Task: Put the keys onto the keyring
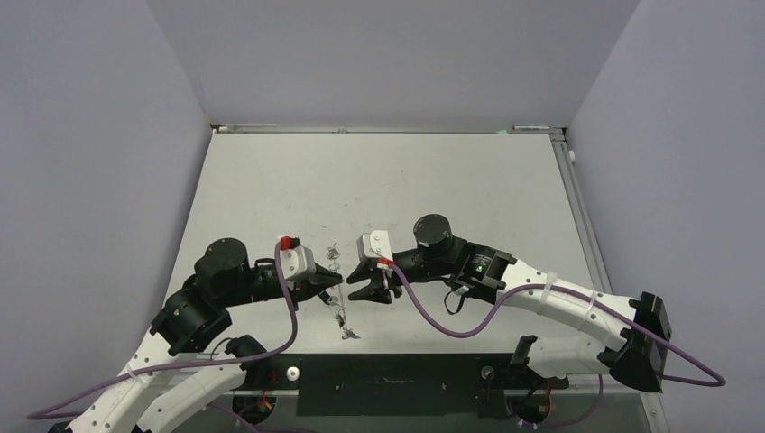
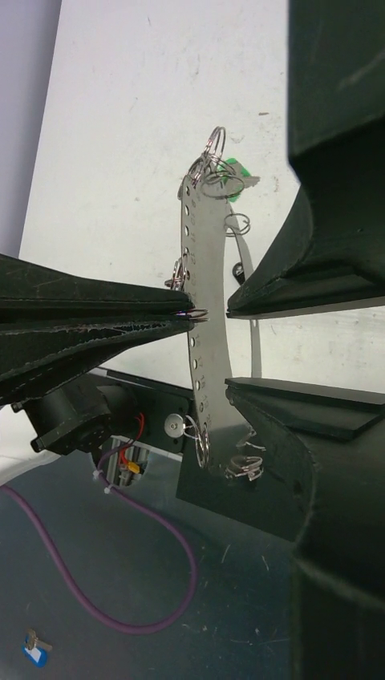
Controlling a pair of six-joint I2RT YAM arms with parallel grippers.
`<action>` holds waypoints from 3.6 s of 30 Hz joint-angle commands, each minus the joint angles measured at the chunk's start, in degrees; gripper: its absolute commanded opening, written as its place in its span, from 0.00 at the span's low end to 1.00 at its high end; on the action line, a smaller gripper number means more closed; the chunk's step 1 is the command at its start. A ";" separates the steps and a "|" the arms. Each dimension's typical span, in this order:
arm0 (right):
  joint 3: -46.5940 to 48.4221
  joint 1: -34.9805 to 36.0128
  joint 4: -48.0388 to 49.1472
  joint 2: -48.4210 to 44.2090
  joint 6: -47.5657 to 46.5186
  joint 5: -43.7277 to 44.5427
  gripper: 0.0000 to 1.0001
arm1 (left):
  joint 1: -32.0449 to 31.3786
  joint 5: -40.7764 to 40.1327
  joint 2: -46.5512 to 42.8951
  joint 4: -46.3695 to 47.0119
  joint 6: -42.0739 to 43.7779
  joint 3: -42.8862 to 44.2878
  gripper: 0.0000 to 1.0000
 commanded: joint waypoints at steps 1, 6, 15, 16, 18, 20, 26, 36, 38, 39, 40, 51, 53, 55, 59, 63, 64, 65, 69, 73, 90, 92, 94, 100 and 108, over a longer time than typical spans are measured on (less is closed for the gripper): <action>2.96 -0.50 4.46 0.24 1.09 -2.64 0.34 | -0.48 1.27 -0.80 3.23 0.53 0.85 0.00; 2.63 -0.56 6.34 -0.13 1.94 -2.37 0.33 | -0.64 2.37 -0.64 3.79 0.30 0.41 0.00; 3.11 -0.69 8.00 0.62 2.75 -3.14 0.32 | -1.10 3.52 -0.72 4.92 -0.35 -0.27 0.00; 3.08 -0.69 8.18 0.81 2.76 -3.15 0.31 | -1.17 3.64 -0.71 4.94 -0.39 -0.34 0.00; 3.07 -0.73 8.42 1.26 2.89 -3.16 0.29 | -1.19 3.84 -0.65 5.03 -0.41 -0.47 0.00; 3.08 -0.73 8.65 1.55 2.91 -3.16 0.25 | -1.24 3.96 -0.56 5.02 -0.33 -0.69 0.00; 3.40 -0.73 7.58 2.18 2.16 -3.24 0.21 | -1.42 3.96 -0.82 4.62 -0.07 -0.67 0.00; 3.04 -1.77 3.87 1.16 0.42 -4.32 0.35 | -1.60 4.16 -1.09 4.21 0.33 -0.40 0.00; 3.12 -1.82 3.81 1.37 0.50 -4.47 0.32 | -1.60 4.32 -0.95 4.38 0.30 -0.31 0.00; 3.10 -1.89 3.82 1.53 0.54 -4.54 0.30 | -1.63 4.31 -0.90 4.36 0.30 -0.30 0.00; 3.11 -1.96 3.83 1.59 0.56 -4.63 0.29 | -1.71 4.31 -0.93 4.44 0.30 -0.32 0.00; 3.46 -1.94 4.97 2.56 1.43 -5.78 0.25 | -1.87 4.22 -0.90 5.02 -0.03 -0.79 0.00; 3.50 -1.91 4.98 2.78 1.44 -5.88 0.25 | -1.84 4.23 -0.96 5.05 -0.05 -0.74 0.00; 3.48 -1.93 6.30 2.96 1.59 -6.03 0.25 | -1.96 4.24 -0.90 5.01 -0.05 -0.81 0.00; 3.62 -1.92 7.49 3.13 1.92 -6.60 0.25 | -1.98 4.23 -0.80 4.93 0.12 -0.80 0.00; 3.97 -1.99 7.50 3.38 1.95 -7.19 0.25 | -2.03 4.18 -0.89 4.85 0.21 -0.74 0.00; 4.02 -1.99 7.52 3.44 1.90 -7.24 0.25 | -2.04 4.21 -0.89 4.90 0.22 -0.74 0.00; 4.09 -1.97 7.54 3.38 2.00 -7.33 0.25 | -2.05 4.21 -0.89 4.90 0.22 -0.78 0.00; 4.33 -1.97 7.40 3.94 2.14 -7.80 0.19 | -2.23 4.42 -0.80 4.97 0.30 -0.83 0.00; 4.90 -1.98 6.48 4.63 1.81 -8.55 0.06 | -2.23 4.17 -0.78 4.98 0.39 -0.75 0.00; -0.71 -2.46 17.53 0.62 6.92 -8.48 0.05 | -2.20 0.50 -9.05 10.43 -4.09 -3.34 0.64; -1.86 -2.53 19.48 -0.46 8.00 -8.34 0.05 | -2.18 -0.04 -11.96 12.34 -4.52 -5.30 0.64; -2.93 -2.55 21.01 -1.64 8.80 -8.34 0.05 | -2.24 -0.32 -14.85 14.37 -4.95 -7.50 0.63; -4.81 -2.58 23.61 -4.05 10.66 -8.43 0.05 | -2.23 2.55 -18.33 19.53 -7.95 -11.75 0.42; -5.38 -2.37 25.40 -5.24 11.63 -9.54 0.05 | -1.94 5.20 -12.97 22.79 -11.95 -12.50 0.31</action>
